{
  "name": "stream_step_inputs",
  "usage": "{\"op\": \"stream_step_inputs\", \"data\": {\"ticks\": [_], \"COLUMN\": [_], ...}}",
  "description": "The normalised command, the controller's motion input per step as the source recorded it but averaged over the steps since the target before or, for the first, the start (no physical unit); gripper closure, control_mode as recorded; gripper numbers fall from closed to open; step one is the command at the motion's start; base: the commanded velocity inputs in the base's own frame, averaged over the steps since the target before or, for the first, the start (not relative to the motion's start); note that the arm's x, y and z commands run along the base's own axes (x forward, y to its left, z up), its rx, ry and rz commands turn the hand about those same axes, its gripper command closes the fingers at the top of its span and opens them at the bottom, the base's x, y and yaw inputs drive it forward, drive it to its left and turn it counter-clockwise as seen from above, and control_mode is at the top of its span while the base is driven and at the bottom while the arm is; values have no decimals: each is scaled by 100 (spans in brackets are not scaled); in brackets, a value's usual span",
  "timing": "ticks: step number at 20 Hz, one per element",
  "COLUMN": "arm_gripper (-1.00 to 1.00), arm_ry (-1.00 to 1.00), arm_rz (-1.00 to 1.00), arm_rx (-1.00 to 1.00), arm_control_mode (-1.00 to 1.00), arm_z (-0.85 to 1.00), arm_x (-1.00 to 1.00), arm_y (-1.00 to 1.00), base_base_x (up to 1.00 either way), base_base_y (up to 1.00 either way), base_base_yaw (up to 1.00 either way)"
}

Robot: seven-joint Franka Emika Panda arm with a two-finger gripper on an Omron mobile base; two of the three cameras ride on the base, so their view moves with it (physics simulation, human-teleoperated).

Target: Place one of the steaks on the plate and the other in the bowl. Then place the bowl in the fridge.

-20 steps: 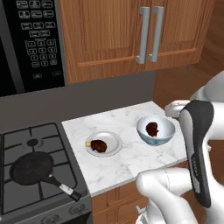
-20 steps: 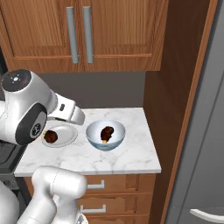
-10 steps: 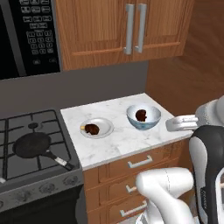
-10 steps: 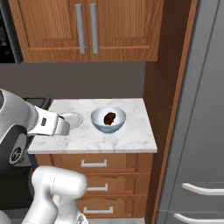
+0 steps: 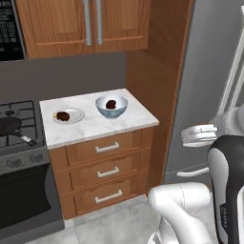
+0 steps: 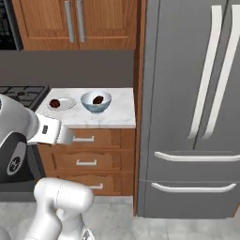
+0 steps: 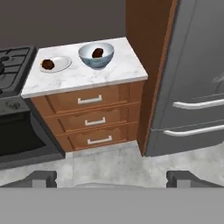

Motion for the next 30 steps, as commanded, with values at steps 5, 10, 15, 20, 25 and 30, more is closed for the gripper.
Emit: {"op": "stream_step_inputs", "data": {"ticks": [5, 10, 15, 20, 25, 30], "arm_gripper": [-100, -100, -100, -100, -100, -100], "arm_ry": [0, 0, 0, 0, 0, 0], "arm_rz": [0, 0, 0, 0, 0, 0], "arm_rx": [0, 0, 0, 0, 0, 0], "arm_control_mode": [100, 100, 100, 100, 100, 100], "arm_z": [0, 0, 0, 0, 0, 0], "arm_x": [0, 0, 0, 0, 0, 0], "arm_y": [0, 0, 0, 0, 0, 0], "base_base_x": [-79, -37, 20, 71, 64, 12], "base_base_y": [-100, -100, -100, -89, -23, 10], "base_base_yaw": [9, 22, 31, 12, 0, 0]}}
